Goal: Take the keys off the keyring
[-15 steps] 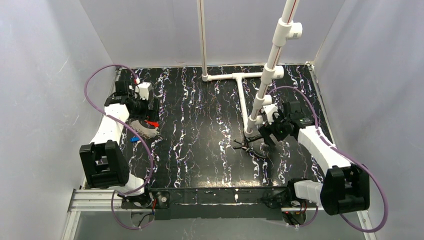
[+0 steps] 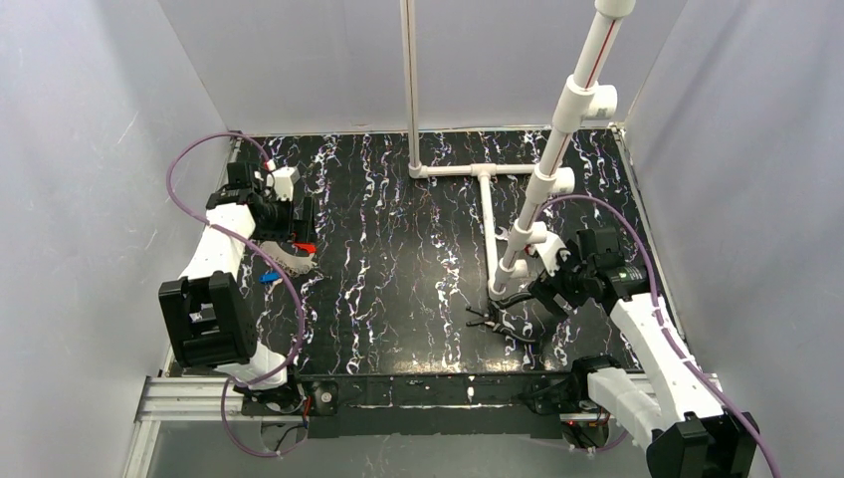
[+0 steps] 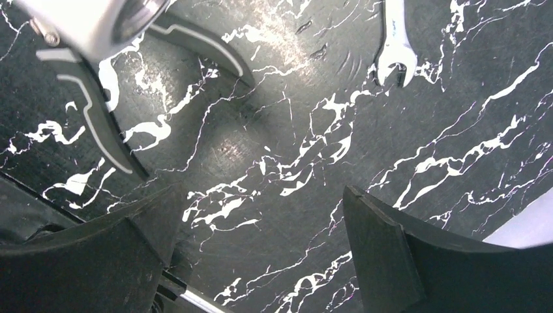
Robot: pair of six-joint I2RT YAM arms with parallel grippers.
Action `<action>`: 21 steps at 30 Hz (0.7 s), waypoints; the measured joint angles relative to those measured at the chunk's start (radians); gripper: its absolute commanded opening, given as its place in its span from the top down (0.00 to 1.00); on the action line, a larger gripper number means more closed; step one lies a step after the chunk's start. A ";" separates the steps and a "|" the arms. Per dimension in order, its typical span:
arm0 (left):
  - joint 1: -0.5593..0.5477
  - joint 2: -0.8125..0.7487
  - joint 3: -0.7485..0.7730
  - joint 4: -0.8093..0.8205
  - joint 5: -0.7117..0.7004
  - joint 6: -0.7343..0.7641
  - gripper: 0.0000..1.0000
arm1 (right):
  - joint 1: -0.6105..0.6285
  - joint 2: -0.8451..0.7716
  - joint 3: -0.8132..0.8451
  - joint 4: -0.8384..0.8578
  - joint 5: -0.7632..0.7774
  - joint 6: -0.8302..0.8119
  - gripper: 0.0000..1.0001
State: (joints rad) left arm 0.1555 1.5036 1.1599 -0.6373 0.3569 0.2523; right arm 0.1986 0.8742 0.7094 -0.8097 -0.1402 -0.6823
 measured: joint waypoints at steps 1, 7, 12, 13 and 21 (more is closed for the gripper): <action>0.001 0.003 0.001 -0.003 0.002 -0.003 0.01 | 0.000 -0.005 0.000 -0.003 0.000 0.000 0.02; 0.006 0.024 0.029 -0.022 0.038 -0.008 0.01 | 0.001 0.148 0.049 0.064 0.003 0.050 0.02; 0.007 0.011 0.031 -0.023 0.117 0.007 0.01 | -0.040 0.210 0.062 0.133 -0.022 0.125 0.02; 0.006 0.003 0.031 -0.023 0.141 0.018 0.01 | -0.059 0.208 0.063 0.153 -0.024 0.142 0.02; -0.119 -0.078 0.058 -0.023 0.291 0.092 0.01 | -0.325 0.333 0.165 0.228 -0.162 0.262 0.02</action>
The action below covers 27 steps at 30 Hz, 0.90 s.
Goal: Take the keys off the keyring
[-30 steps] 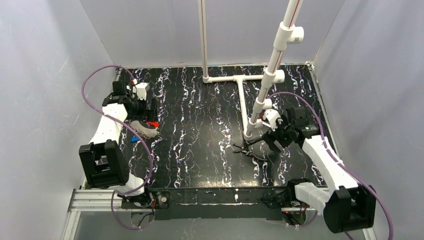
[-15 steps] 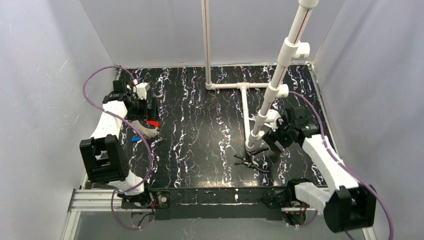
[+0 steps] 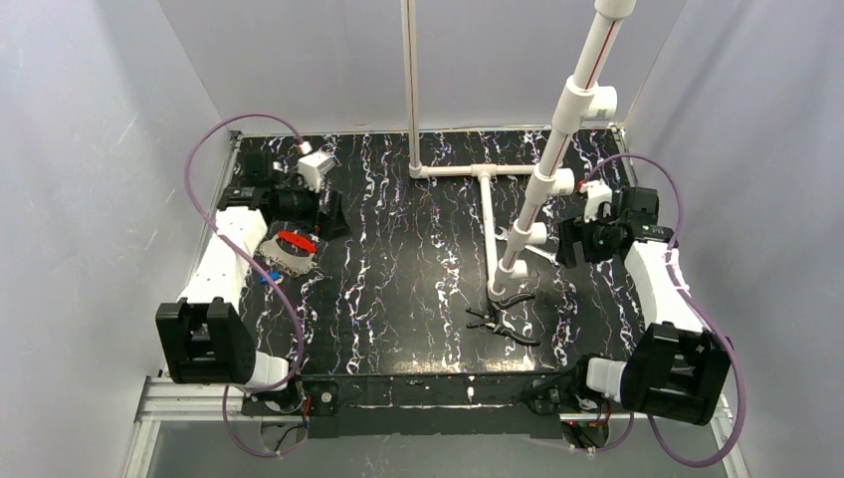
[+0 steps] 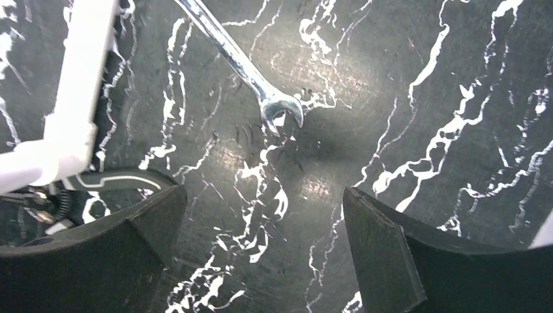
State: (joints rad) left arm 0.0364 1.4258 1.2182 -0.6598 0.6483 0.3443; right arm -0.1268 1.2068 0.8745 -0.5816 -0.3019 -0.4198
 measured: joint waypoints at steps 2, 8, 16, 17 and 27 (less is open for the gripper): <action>-0.075 -0.037 -0.017 0.039 0.052 -0.013 0.01 | -0.038 0.016 0.011 0.004 -0.050 0.017 0.02; -0.262 -0.172 -0.132 0.172 0.259 -0.179 0.01 | -0.055 -0.018 0.014 -0.027 -0.225 0.077 0.02; -0.531 -0.382 -0.286 0.396 0.325 -0.309 0.01 | -0.056 -0.139 0.067 -0.127 -0.428 0.082 0.02; -0.570 -0.385 -0.308 0.453 0.310 -0.330 0.01 | -0.056 -0.139 0.085 -0.145 -0.450 0.071 0.02; -0.941 -0.313 -0.373 0.881 0.050 -0.120 0.01 | -0.056 -0.160 0.158 -0.266 -0.605 0.026 0.02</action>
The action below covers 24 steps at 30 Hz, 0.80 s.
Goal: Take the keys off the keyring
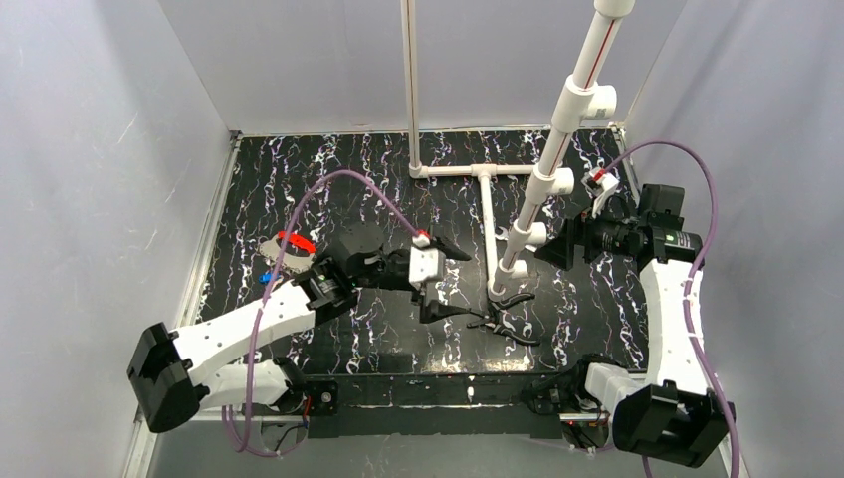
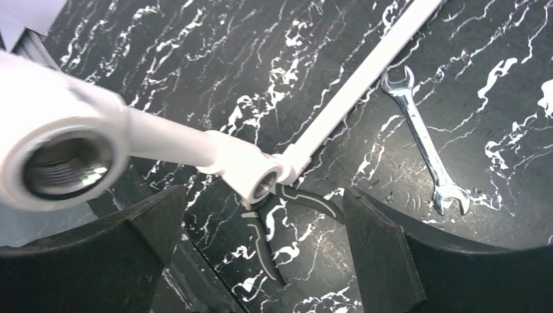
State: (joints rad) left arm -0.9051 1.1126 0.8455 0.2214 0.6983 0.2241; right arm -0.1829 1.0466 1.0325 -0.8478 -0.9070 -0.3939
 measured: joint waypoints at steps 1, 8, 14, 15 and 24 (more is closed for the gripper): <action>-0.029 0.013 -0.005 0.051 -0.021 0.059 0.01 | 0.000 -0.019 0.000 0.003 -0.010 0.014 0.02; -0.091 0.113 -0.093 0.334 0.037 0.441 0.01 | 0.000 -0.105 -0.003 0.012 -0.077 0.079 0.02; -0.091 0.238 -0.058 0.423 0.171 0.705 0.01 | 0.000 -0.103 -0.028 0.005 -0.114 0.082 0.02; -0.091 0.262 -0.041 0.430 0.185 0.740 0.01 | 0.000 -0.103 -0.029 0.005 -0.121 0.087 0.02; -0.087 0.402 0.090 0.457 0.214 0.896 0.07 | 0.000 -0.107 -0.054 0.159 -0.178 0.256 0.02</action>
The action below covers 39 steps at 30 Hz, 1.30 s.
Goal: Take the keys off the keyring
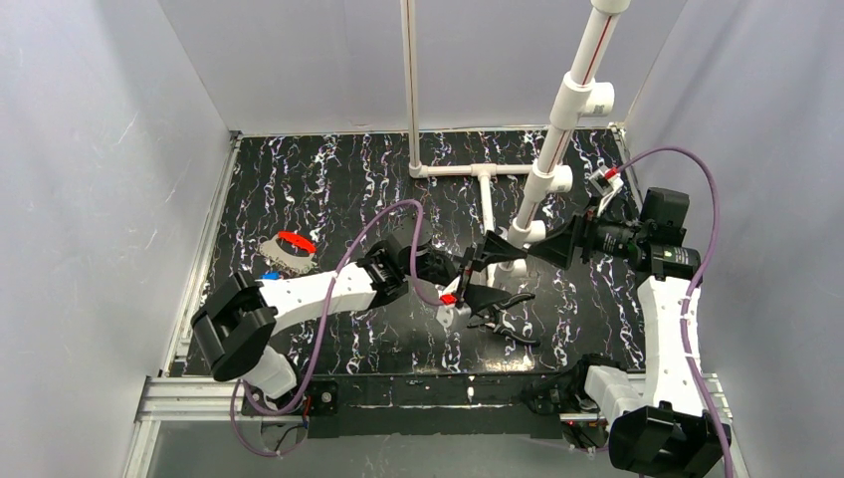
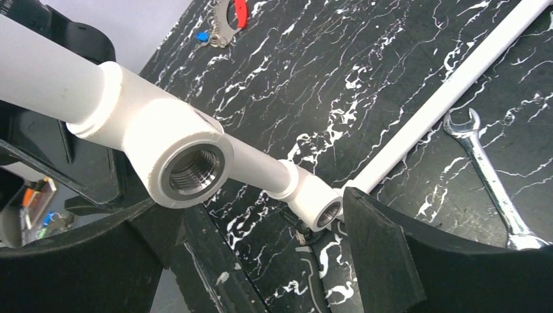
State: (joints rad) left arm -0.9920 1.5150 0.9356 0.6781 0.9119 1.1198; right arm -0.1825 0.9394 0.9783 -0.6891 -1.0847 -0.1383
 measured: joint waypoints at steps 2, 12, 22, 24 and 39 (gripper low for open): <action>0.007 0.018 0.018 0.002 0.000 0.011 0.08 | 0.000 -0.002 -0.025 0.056 -0.011 0.057 0.02; 0.110 0.134 0.134 0.013 0.030 -0.006 0.13 | 0.000 0.034 -0.103 0.410 0.041 0.305 0.02; 0.210 0.253 0.259 0.009 0.037 -0.013 0.15 | 0.000 0.087 -0.127 0.731 0.144 0.500 0.02; 0.231 0.275 0.282 0.006 0.030 -0.012 0.15 | 0.000 0.098 -0.127 0.754 0.139 0.509 0.02; 0.277 0.321 0.314 -0.044 -0.021 0.002 0.06 | -0.008 0.083 -0.043 0.511 0.269 0.426 0.02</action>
State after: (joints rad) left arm -0.7155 1.8362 1.2499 0.6342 0.8906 1.1221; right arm -0.1902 1.0222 0.9352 -0.1783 -0.8154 0.2882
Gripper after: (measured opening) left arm 0.908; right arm 0.984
